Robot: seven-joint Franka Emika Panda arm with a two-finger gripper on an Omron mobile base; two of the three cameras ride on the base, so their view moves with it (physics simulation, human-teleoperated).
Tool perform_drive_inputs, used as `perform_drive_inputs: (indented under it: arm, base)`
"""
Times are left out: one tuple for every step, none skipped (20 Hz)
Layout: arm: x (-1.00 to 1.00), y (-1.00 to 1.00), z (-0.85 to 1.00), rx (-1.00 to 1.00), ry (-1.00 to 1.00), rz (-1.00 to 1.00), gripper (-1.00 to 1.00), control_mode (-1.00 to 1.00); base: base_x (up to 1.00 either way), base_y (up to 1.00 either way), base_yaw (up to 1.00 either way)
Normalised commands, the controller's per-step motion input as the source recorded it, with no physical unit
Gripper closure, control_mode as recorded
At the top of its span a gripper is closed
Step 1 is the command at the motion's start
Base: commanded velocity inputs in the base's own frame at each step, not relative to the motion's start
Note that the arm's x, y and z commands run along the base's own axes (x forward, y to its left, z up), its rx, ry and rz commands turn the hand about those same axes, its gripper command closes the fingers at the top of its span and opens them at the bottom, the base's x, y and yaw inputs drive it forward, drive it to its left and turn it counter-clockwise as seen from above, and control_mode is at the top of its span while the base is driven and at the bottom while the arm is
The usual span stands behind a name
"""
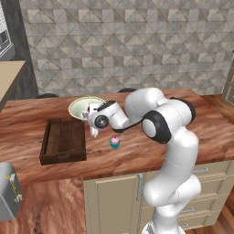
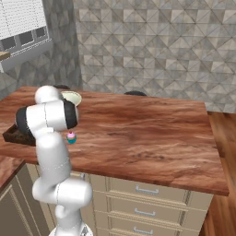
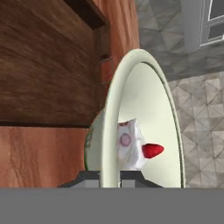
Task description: Place the bowl with cake and the cupcake onto the tray.
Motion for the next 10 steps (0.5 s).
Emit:
perform_drive_inputs:
  arm:
    - [0.2, 0.4, -0.31, -0.05, 0.02, 0.17, 1.0, -1.0]
    - [0.19, 0.36, -0.31, -0.04, 0.02, 0.16, 1.0, -1.0]
    - [0.21, 0.32, -0.34, -0.05, 0.02, 0.15, 1.0, -1.0]
    - [0.24, 0.3, -0.34, -0.04, 0.02, 0.13, 1.0, -1.0]
    - [0.29, 0.29, -0.36, -0.05, 0.02, 0.13, 1.0, -1.0]
    - [0.3, 0.31, -0.36, -0.05, 0.03, 0.13, 1.0, -1.0]
    - [0.3, 0.32, -0.37, -0.05, 0.03, 0.13, 1.0, -1.0]
    - [0.3, 0.34, -0.39, -0.04, 0.04, 0.13, 1.0, -1.0]
    - [0.27, 0.34, -0.39, -0.04, 0.03, 0.13, 1.0, -1.0]
    - [0.25, 0.34, -0.36, -0.03, 0.03, 0.13, 1.0, -1.0]
  base:
    - [0.0, 0.0, 0.0]
    - [0.0, 0.0, 0.0]
    - [0.0, 0.0, 0.0]
    - [0.0, 0.0, 0.0]
    - [0.0, 0.0, 0.0]
    - [0.0, 0.0, 0.0]
    - [0.0, 0.0, 0.0]
    - [0.0, 0.0, 0.0]
    - [0.0, 0.0, 0.0]
    - [0.0, 0.0, 0.0]
